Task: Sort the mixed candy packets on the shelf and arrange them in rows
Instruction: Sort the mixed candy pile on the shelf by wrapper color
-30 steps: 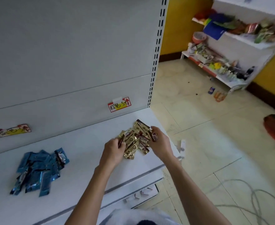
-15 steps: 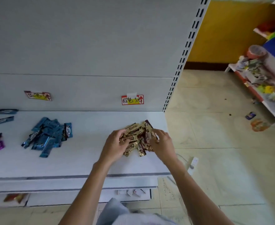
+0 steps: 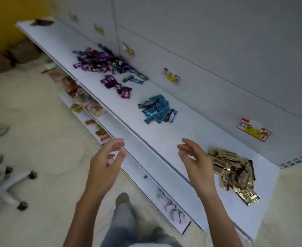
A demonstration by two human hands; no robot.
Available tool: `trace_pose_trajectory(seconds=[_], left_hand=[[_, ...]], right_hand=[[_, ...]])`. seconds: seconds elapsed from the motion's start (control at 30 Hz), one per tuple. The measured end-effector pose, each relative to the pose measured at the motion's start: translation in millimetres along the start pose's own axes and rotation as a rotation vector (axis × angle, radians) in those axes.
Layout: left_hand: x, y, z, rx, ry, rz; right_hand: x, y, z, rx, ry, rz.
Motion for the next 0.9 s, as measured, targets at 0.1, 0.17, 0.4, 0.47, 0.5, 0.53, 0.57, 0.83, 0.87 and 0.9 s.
trace_pose_trajectory(seconds=[0.1,0.17,0.4,0.47,0.5,0.53,0.57,0.83,0.87,0.9], left_hand=[[14.9,-48.8,4.6,-0.150,-0.037,-0.034],[25.9,-74.1,-0.4,-0.209,-0.050,-0.054],[60.4,-153.6,-64.0,-0.294,-0.083,-0.072],[68.8,-175.5,-86.6,-0.291,-0.080,-0.080],[72.9,-186.1,-97.9,-0.285,-0.080,-0.086],[76.5,-196.1,-108.6,-0.277,-0.078,-0.091],[79.9,-205.4,-119.2,-0.269,-0.075,-0.095],[101.2,-247.0,-200.6,-0.234,-0.071,-0.064],[103.6,-248.4,-211.3,-0.223,-0.072,-0.062],[106.4,-249.8,-222.9,-0.213,-0.071,-0.060]], right_hand=[[18.3,47.7,-9.8,0.151,-0.030,-0.024],[30.8,81.2,-17.8,0.236,-0.053,-0.028],[66.9,206.8,-55.1,0.370,-0.082,-0.068],[76.8,241.8,-66.4,0.378,-0.087,-0.081],[81.1,258.3,-71.6,0.378,-0.085,-0.086],[84.7,273.5,-76.0,0.377,-0.080,-0.091],[88.7,287.3,-79.9,0.375,-0.077,-0.095],[106.0,363.0,-119.9,0.393,-0.034,-0.104],[106.8,370.6,-128.8,0.392,-0.022,-0.106],[107.9,378.3,-138.6,0.386,-0.018,-0.106]])
Point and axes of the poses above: each hand's wrist, its own z-axis away from the middle knuckle, its own y-axis out of the palm, x = y × z, the point moved 2 cm from there along -z, towards the middle knuckle
